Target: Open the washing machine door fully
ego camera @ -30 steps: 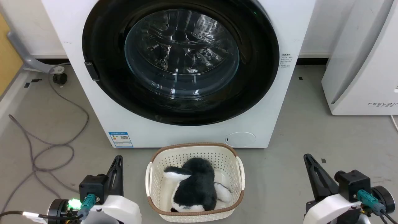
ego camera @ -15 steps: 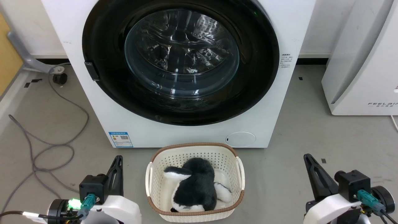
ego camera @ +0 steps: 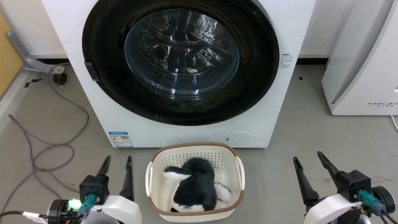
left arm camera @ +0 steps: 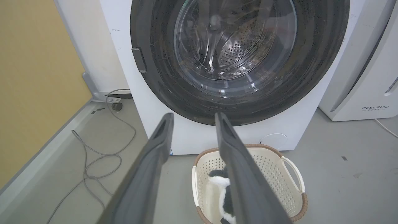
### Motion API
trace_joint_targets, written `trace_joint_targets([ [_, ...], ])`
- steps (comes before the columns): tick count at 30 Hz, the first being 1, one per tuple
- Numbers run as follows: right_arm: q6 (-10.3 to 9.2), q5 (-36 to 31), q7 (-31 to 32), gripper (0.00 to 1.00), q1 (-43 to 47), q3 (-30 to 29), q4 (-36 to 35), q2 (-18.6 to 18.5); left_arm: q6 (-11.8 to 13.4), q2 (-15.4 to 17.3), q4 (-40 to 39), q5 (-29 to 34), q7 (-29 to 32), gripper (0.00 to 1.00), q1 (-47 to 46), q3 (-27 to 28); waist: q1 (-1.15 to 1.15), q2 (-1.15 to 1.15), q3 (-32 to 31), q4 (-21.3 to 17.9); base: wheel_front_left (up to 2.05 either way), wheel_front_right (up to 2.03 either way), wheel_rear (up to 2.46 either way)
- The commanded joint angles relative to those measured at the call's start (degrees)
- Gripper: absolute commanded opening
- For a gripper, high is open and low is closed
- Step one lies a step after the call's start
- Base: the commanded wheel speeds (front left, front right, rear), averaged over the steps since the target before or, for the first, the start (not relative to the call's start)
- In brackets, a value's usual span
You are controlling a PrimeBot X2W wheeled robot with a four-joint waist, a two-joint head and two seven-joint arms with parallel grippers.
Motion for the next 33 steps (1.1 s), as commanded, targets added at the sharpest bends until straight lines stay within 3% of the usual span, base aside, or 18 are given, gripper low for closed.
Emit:
trace_joint_targets([
  [1,0.00,0.26,-0.31,1.00,-0.04,-0.23,-0.08,0.00,0.19,0.00,0.02,-0.13,-0.33,1.00,-0.07,-0.08,0.00,0.00,0.02,0.00,0.00,0.00,0.00],
  [33,0.01,5.15,-4.14,1.00,-0.32,-2.46,-3.22,0.00,2.82,0.01,-0.28,-1.42,-4.16,1.00,-0.69,-1.55,0.00,0.00,0.51,0.06,0.00,0.00,0.00],
])
